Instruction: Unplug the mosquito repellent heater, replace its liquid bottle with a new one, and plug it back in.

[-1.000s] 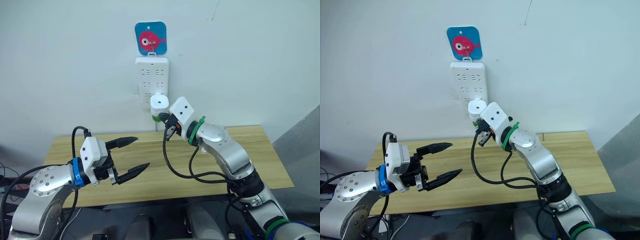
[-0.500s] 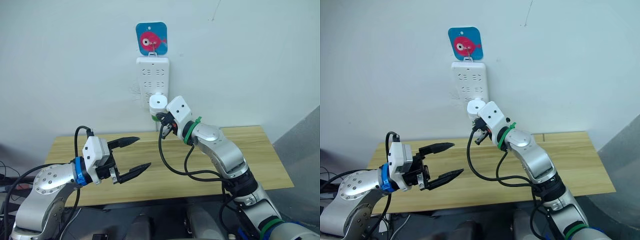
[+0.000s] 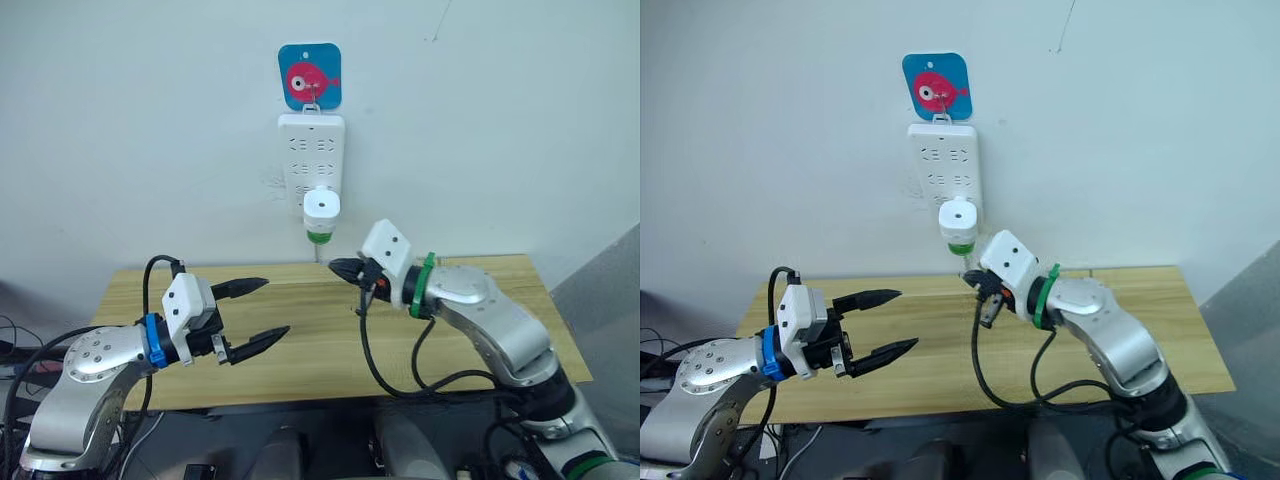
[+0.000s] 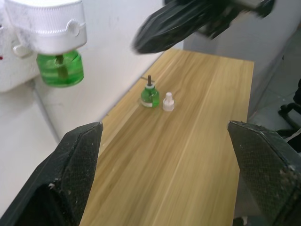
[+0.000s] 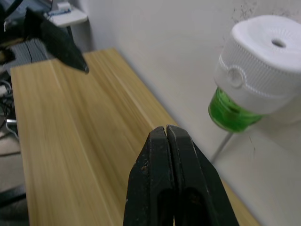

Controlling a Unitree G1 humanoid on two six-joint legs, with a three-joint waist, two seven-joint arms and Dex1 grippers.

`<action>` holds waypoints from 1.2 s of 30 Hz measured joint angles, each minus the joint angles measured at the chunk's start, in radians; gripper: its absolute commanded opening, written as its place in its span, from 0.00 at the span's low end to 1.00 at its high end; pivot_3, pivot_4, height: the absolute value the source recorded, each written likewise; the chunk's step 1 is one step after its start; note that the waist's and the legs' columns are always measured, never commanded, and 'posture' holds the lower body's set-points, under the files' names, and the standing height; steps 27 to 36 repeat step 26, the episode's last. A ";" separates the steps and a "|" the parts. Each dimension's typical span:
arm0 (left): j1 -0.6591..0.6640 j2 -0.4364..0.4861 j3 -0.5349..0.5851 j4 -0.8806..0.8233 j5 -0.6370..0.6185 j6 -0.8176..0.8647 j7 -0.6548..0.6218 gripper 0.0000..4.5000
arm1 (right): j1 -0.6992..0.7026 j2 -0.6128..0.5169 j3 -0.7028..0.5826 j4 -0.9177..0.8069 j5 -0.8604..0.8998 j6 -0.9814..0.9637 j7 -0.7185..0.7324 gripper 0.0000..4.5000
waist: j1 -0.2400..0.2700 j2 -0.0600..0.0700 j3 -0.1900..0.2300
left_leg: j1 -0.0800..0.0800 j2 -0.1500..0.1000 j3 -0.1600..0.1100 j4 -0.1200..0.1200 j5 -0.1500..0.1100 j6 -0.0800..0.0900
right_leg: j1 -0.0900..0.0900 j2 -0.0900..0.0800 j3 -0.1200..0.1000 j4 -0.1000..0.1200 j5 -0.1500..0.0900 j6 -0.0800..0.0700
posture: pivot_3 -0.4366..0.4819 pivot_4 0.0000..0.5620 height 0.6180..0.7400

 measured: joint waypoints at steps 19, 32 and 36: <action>-0.021 0.218 0.058 0.218 0.107 -0.089 -0.155 1.00 | 0.372 -0.650 -0.405 -0.075 0.079 -0.216 0.400 0.99 | 0.028 -0.002 -0.024 | 0.001 0.002 0.009 0.001 0.000 0.000 | 0.003 0.005 0.002 -0.008 -0.001 0.004 | 0.47 0.11 0.94; 0.062 0.238 0.071 0.202 0.168 -0.065 -0.128 1.00 | 0.390 -0.679 -0.479 0.030 0.077 -0.334 0.462 0.99 | 0.035 -0.005 -0.033 | 0.002 0.003 0.009 0.001 0.000 0.000 | 0.004 0.005 0.002 -0.008 0.001 0.001 | 0.48 0.11 0.94; 0.062 0.238 0.071 0.202 0.168 -0.065 -0.128 1.00 | 0.390 -0.679 -0.479 0.030 0.077 -0.334 0.462 0.99 | 0.035 -0.005 -0.033 | 0.002 0.003 0.009 0.001 0.000 0.000 | 0.004 0.005 0.002 -0.008 0.001 0.001 | 0.48 0.11 0.94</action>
